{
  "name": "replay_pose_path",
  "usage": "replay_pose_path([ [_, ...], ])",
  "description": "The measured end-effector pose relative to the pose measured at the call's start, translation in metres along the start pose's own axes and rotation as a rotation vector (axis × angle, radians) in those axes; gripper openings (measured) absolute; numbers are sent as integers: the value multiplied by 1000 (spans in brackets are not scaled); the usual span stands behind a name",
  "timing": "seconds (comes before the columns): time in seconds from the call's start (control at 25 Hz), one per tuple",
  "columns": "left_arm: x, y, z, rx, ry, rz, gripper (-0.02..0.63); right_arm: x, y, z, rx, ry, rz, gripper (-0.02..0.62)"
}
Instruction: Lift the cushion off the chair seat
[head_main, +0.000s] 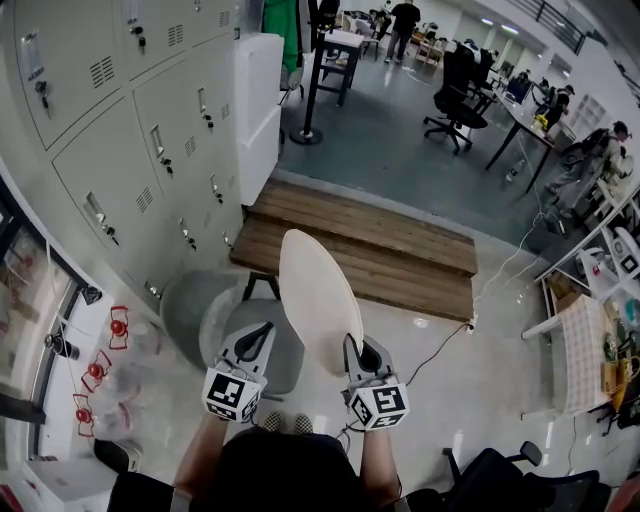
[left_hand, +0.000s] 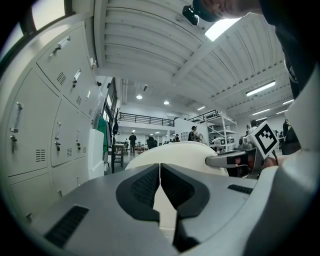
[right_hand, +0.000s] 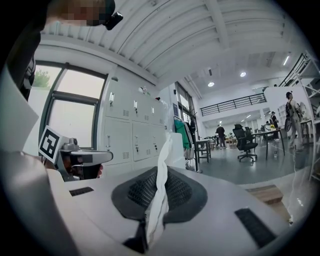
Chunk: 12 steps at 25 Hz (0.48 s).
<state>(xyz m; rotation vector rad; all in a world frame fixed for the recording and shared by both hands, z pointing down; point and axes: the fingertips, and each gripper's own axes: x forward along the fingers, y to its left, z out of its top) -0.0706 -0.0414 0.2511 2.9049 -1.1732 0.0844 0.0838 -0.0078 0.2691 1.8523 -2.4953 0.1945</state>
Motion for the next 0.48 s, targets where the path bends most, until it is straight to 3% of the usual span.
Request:
replay_pose_path([
  [0.48, 1, 0, 1, 8, -3, -1, 20, -1, 1, 2, -5, -7, 6, 49],
])
